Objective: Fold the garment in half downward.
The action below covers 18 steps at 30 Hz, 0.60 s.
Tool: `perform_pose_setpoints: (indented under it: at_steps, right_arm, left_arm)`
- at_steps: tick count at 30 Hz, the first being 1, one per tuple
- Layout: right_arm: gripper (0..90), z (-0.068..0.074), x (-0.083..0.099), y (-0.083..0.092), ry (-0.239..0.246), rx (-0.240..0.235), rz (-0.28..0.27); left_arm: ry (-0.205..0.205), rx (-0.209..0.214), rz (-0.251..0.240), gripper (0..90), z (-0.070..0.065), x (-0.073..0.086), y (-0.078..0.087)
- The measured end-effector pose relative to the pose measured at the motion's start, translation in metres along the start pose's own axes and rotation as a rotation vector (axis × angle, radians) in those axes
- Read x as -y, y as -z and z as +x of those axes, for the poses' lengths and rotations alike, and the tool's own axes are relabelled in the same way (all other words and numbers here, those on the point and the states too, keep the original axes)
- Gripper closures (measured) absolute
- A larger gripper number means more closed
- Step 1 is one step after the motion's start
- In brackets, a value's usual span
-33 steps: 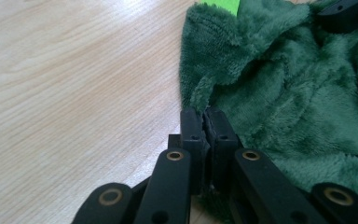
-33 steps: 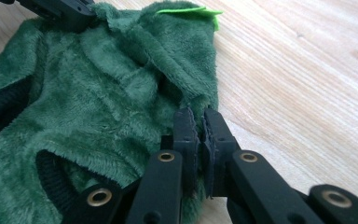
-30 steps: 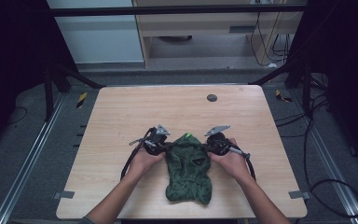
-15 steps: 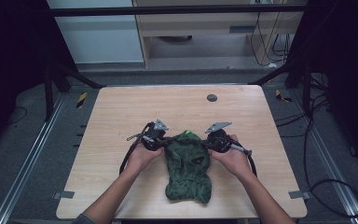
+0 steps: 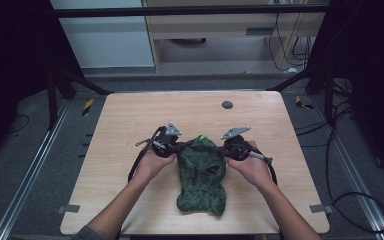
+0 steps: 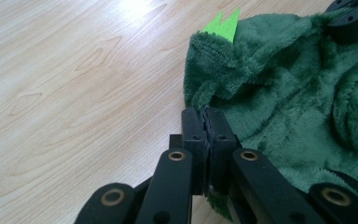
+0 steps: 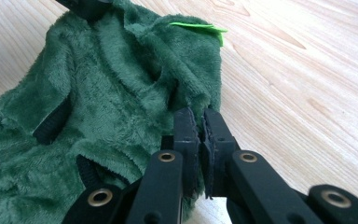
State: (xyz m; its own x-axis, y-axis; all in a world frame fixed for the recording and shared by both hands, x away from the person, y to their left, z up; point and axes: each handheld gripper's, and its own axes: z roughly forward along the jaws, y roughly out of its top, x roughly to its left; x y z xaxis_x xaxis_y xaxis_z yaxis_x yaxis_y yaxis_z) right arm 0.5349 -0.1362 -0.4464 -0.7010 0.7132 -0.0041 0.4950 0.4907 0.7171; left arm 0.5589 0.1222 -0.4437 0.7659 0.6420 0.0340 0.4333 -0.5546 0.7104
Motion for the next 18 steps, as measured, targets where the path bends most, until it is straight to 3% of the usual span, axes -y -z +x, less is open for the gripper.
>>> perform_pose_setpoints:
  at_steps: [18]
  right_arm:
    - [85.8,0.000,-0.010,0.009,0.036,0.004,0.014]
  left_arm:
    - [-0.046,-0.014,-0.007,88.3,-0.001,-0.012,0.012]
